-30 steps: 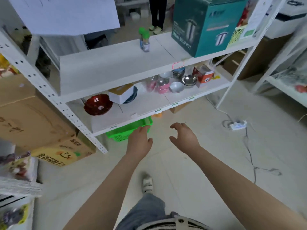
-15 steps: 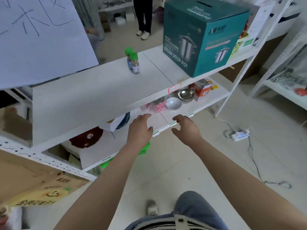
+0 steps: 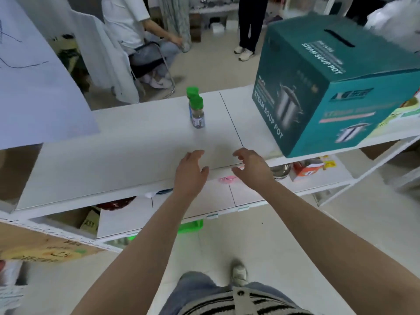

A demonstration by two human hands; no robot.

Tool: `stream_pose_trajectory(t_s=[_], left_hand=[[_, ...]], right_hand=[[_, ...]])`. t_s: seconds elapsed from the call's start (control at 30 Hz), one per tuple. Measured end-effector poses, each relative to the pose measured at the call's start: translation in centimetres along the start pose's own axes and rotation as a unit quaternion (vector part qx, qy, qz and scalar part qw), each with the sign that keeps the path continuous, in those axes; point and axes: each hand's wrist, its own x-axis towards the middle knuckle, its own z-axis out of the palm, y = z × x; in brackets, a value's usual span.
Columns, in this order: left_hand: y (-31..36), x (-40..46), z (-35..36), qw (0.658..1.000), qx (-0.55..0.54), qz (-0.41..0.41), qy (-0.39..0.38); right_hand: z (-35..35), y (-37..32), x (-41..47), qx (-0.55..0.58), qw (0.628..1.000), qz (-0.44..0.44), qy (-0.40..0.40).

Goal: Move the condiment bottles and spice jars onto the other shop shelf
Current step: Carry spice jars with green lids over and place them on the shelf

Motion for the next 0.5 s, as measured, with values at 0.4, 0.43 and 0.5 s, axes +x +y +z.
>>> stream_pose_trajectory(t_s=[0.4,0.43,0.5], left_hand=[[-2.2,10.0,-1.1,0.994,-0.028,-0.084,0.057],[-2.4,11.0,-1.2,0.994,-0.031,-0.086,0.058],[-2.6,13.0,-1.0,0.994,-0.042,-0.086,0.056]], right_hand=[[1.8,-2.0,12.3,0.055,0.997,-0.024,-0.050],[1.9,-2.2,13.1,0.057,0.997,-0.021,-0.049],[2.0,-2.3,14.6,0.056,0.997,-0.018,-0.045]])
